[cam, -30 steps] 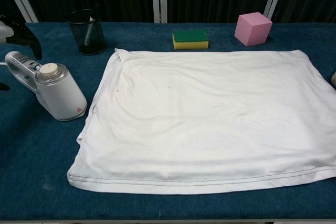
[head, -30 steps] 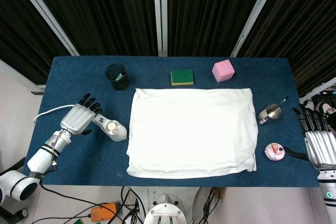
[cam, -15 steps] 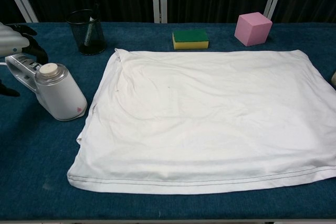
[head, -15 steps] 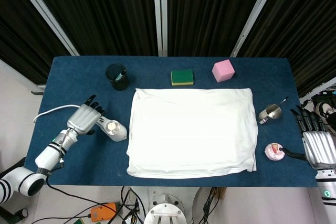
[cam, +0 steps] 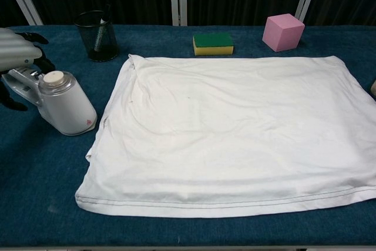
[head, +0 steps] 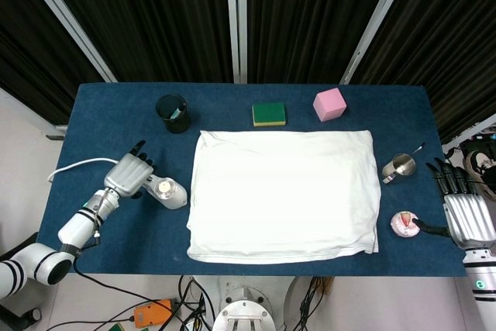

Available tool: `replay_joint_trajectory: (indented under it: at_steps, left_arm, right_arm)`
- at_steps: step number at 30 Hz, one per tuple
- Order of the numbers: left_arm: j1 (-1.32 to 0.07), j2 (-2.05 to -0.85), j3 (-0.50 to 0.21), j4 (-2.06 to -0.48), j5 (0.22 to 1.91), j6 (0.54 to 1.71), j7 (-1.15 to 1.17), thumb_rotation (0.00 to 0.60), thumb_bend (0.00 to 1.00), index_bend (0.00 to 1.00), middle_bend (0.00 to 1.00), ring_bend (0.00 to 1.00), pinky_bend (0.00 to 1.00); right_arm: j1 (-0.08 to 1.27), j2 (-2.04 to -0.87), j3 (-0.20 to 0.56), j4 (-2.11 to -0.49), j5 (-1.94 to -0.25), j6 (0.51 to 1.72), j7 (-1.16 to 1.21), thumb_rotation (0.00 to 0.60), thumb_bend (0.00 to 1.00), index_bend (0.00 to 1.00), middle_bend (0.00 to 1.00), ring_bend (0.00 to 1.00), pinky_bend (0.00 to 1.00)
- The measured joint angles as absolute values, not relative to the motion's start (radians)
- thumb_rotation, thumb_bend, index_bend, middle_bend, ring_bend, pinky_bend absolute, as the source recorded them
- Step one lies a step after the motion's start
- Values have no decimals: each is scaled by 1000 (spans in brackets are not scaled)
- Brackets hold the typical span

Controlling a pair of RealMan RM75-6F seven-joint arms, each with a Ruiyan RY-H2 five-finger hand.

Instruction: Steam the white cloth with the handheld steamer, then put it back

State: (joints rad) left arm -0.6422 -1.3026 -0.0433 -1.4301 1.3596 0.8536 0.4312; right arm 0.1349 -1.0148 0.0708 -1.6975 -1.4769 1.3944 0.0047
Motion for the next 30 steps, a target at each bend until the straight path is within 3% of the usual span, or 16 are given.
replay_joint_trajectory:
  at_steps: [12,25,30]
  left_arm:
    - [-658,-1320,-29,-1422,1326,828,437,600,81,530,573,469,0]
    - [-674,-1325,-16,-1440,1281,791,426,600,85,607,671,563,0]
    - [-683,-1322,-11,-1457,1258,763,411,600,163,681,742,629,0]
  right_arm:
    - [144,-1024,72,-1687,-1463,1375,10,600,24,0,34,0,44]
    - [146,-1032,72,-1673,-1459,1370,26,600,24,0,34,0,39]
    - [145,-1034,71,-1670,-1458,1371,31,600,24,0,34,0,36]
